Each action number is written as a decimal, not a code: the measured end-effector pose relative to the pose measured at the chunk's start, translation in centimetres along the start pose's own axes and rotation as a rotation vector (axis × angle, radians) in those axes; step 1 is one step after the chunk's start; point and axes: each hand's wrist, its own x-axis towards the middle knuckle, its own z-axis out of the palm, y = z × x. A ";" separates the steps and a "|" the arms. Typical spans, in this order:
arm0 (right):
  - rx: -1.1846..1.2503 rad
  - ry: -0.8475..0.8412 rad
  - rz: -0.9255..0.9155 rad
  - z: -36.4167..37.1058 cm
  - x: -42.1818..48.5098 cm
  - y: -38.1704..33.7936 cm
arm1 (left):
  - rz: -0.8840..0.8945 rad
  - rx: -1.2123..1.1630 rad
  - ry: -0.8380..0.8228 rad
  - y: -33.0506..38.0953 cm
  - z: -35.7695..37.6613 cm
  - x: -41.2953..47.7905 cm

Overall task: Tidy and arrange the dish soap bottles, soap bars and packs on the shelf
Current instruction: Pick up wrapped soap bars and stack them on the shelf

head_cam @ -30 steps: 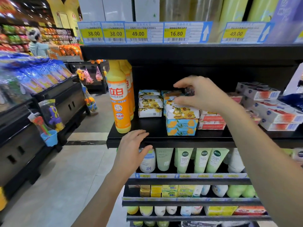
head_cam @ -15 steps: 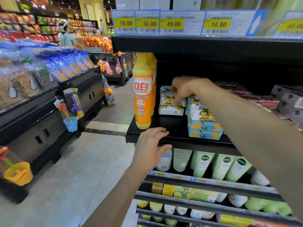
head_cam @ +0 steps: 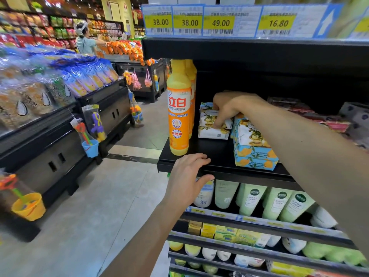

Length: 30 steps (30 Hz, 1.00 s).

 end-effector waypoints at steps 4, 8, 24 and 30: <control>0.051 0.071 -0.035 -0.4 -0.9 0.5 | -0.001 0.002 -0.002 0.0 -0.1 0.0; 0.141 0.163 -0.060 -1.4 -2.6 1.3 | -0.007 -0.004 -0.002 0.1 -0.1 0.0; 0.500 0.647 -0.313 6.2 -19.5 -0.8 | -0.269 -0.996 -0.054 3.4 -5.1 -3.2; 0.696 0.647 -0.362 12.2 -21.9 -2.3 | -0.376 -1.304 -0.112 6.4 -6.0 -5.1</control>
